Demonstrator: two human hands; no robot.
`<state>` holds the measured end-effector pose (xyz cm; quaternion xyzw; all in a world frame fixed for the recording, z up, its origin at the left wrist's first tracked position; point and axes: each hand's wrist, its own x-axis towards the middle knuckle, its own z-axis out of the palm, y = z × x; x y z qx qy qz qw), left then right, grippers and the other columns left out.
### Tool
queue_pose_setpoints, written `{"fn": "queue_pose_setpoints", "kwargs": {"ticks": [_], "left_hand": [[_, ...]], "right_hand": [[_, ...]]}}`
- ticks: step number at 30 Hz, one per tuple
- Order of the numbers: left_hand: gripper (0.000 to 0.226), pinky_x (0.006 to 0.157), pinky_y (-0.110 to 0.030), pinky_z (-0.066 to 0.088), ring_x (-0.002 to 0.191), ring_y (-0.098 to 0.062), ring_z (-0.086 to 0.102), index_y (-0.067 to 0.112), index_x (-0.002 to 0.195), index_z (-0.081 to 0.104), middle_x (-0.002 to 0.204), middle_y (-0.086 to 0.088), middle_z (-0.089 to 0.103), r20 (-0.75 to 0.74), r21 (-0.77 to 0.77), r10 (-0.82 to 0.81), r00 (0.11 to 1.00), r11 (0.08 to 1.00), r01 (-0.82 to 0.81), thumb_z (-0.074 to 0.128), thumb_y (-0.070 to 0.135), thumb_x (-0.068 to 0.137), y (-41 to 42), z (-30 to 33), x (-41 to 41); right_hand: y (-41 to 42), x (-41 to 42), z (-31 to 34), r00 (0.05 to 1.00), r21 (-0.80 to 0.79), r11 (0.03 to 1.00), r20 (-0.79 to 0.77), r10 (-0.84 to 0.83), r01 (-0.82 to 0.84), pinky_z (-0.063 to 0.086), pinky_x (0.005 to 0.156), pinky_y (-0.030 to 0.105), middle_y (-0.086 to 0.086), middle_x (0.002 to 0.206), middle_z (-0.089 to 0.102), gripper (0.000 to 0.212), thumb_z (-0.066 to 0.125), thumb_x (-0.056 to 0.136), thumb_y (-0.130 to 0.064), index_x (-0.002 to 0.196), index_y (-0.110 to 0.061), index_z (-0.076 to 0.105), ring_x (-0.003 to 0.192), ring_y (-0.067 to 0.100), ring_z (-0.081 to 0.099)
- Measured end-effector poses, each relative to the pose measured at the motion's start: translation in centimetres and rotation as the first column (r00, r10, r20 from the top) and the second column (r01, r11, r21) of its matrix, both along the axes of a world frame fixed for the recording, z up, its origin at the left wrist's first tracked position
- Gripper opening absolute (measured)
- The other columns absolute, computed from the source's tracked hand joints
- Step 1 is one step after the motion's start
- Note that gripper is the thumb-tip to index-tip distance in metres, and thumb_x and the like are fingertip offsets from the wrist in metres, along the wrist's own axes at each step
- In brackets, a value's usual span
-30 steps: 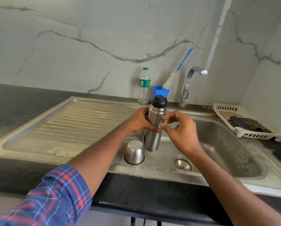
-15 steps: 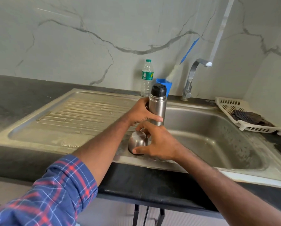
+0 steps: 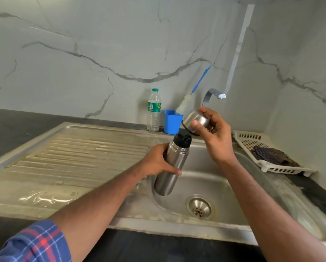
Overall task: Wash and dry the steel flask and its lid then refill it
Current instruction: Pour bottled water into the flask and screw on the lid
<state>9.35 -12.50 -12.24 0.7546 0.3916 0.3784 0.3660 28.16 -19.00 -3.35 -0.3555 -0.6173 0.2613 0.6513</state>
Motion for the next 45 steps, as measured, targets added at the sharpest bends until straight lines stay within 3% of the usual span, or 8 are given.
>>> {"fn": "queue_pose_setpoints", "kwargs": {"ticks": [4,20,26,29,34,37,41,45], "left_hand": [[0.072,0.089,-0.029,0.059,0.099,-0.003,0.07,0.023,0.119,0.066,0.108,0.009,0.075,-0.016,0.007,-0.008,1.0,1.0,0.008,0.1,0.023,0.056,0.0,-0.1,1.0],[0.077,0.089,-0.036,0.061,0.099,-0.005,0.07,0.026,0.12,0.064,0.108,0.011,0.073,-0.053,0.052,0.062,0.997,0.997,-0.059,0.101,0.031,0.053,0.0,0.2,1.2],[0.074,0.084,-0.031,0.06,0.095,-0.004,0.069,0.025,0.116,0.065,0.104,0.011,0.072,-0.047,0.091,0.105,0.993,0.991,-0.101,0.101,0.031,0.052,-0.1,0.3,1.4],[0.075,0.086,-0.034,0.06,0.096,-0.005,0.069,0.025,0.116,0.066,0.104,0.011,0.073,-0.076,0.097,0.106,0.991,0.99,-0.099,0.101,0.035,0.05,0.1,0.1,1.3],[0.077,0.086,-0.035,0.06,0.096,-0.006,0.069,0.024,0.116,0.065,0.104,0.01,0.073,-0.094,0.094,0.114,0.989,0.99,-0.105,0.101,0.035,0.049,0.3,0.0,1.2],[0.076,0.086,-0.032,0.06,0.096,-0.005,0.069,0.024,0.116,0.064,0.104,0.01,0.072,-0.087,0.097,0.112,0.99,0.99,-0.104,0.101,0.032,0.05,0.2,0.2,1.3],[0.073,0.084,-0.03,0.059,0.095,-0.004,0.069,0.024,0.115,0.065,0.103,0.011,0.073,-0.069,0.096,0.104,0.992,0.991,-0.098,0.101,0.03,0.052,0.0,0.4,1.4],[0.075,0.085,-0.032,0.06,0.095,-0.004,0.069,0.024,0.115,0.065,0.103,0.01,0.073,-0.086,0.099,0.104,0.991,0.991,-0.095,0.101,0.032,0.05,0.2,0.5,1.2]], "right_hand": [[1.7,0.8,-2.7,0.994,-0.044,0.999,0.112,-0.012,0.017,0.061,0.085,0.045,0.007,0.112,0.072,0.048,0.084,0.083,-0.02,0.127,-0.018,0.062,0.098,0.024,0.071],[2.3,1.9,-3.9,0.972,-0.189,0.975,0.181,0.15,-0.115,0.057,0.098,0.04,0.001,0.123,0.07,0.045,0.078,0.087,-0.007,0.129,-0.017,0.067,0.113,0.021,0.067],[2.0,0.1,-3.8,0.977,-0.112,0.987,0.193,-0.09,0.113,0.058,0.078,0.025,-0.004,0.104,0.069,0.05,0.093,0.069,-0.028,0.11,-0.019,0.065,0.093,0.01,0.066],[2.4,-0.6,-4.0,0.958,-0.121,0.97,0.222,-0.181,0.211,0.057,0.081,0.034,0.003,0.103,0.063,0.057,0.088,0.067,-0.054,0.103,-0.022,0.057,0.094,0.02,0.062],[2.7,1.0,-3.6,0.973,-0.319,0.92,-0.033,0.227,-0.226,0.044,0.103,0.046,0.008,0.124,0.066,0.035,0.067,0.086,-0.025,0.12,-0.015,0.063,0.121,0.027,0.059],[2.6,1.3,-3.4,0.987,-0.263,0.954,0.028,0.155,-0.143,0.052,0.09,0.036,0.009,0.117,0.071,0.037,0.076,0.083,-0.015,0.118,-0.012,0.065,0.109,0.024,0.066],[2.6,-0.1,-3.6,0.994,-0.262,0.964,0.108,-0.014,0.042,0.056,0.079,0.029,0.006,0.104,0.059,0.063,0.09,0.074,-0.032,0.116,-0.011,0.049,0.09,0.015,0.06],[2.5,0.8,-3.6,0.964,-0.356,0.899,-0.021,0.264,-0.254,0.046,0.096,0.03,0.003,0.135,0.057,0.059,0.074,0.082,-0.032,0.135,-0.021,0.048,0.124,0.019,0.057]]}}
